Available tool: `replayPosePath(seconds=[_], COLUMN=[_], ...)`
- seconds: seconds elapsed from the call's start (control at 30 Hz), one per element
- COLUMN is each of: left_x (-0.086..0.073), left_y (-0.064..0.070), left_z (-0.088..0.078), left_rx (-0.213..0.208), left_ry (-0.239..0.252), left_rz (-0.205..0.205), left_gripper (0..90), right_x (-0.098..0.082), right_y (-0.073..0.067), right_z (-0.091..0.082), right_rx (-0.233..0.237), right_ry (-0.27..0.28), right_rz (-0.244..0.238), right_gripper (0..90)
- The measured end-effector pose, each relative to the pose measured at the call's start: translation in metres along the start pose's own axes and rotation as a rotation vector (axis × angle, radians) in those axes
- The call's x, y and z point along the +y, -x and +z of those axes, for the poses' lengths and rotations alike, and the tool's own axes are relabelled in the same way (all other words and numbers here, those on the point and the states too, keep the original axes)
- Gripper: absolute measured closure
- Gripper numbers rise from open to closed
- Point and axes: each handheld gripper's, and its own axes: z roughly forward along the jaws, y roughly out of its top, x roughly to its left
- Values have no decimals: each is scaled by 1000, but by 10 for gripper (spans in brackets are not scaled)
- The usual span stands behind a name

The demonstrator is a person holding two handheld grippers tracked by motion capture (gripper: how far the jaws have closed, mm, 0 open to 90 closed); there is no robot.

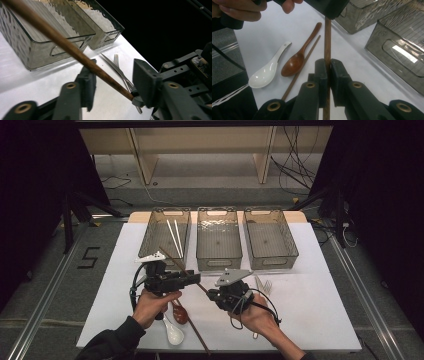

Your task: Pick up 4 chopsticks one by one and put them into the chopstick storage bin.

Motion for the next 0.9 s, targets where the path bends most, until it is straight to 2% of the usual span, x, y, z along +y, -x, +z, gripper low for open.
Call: replayPosePath(seconds=[0.33, 0.57, 0.7, 0.77, 0.8, 0.87, 0.9], left_x=[0, 2, 3, 4, 5, 7, 9], left_y=[-2, -2, -2, -1, -2, -4, -6], left_z=[0, -2, -3, -3, -5, -8, -10], left_rx=[-25, -85, -123, -102, -85, -68, -50], left_ry=[11, 13, 24, 21, 23, 35, 35], left_rz=[-14, -49, -90, -73, -51, -62, -55], left_gripper=[733, 796, 825, 838, 839, 840, 841], right_x=[-1, -2, -2, -2, -2, -3, -3], right_y=[-1, -1, -1, -1, -1, 1, 2], right_z=[0, 1, 0, 1, 1, 2, 2], right_rx=[9, 15, 19, 19, 17, 30, 30], right_ry=[13, 15, 30, 23, 20, 5, -9], right_rz=[-7, -11, -8, -1, 2, 15, 16], right_gripper=[851, 850, 846, 844, 815, 726, 711])
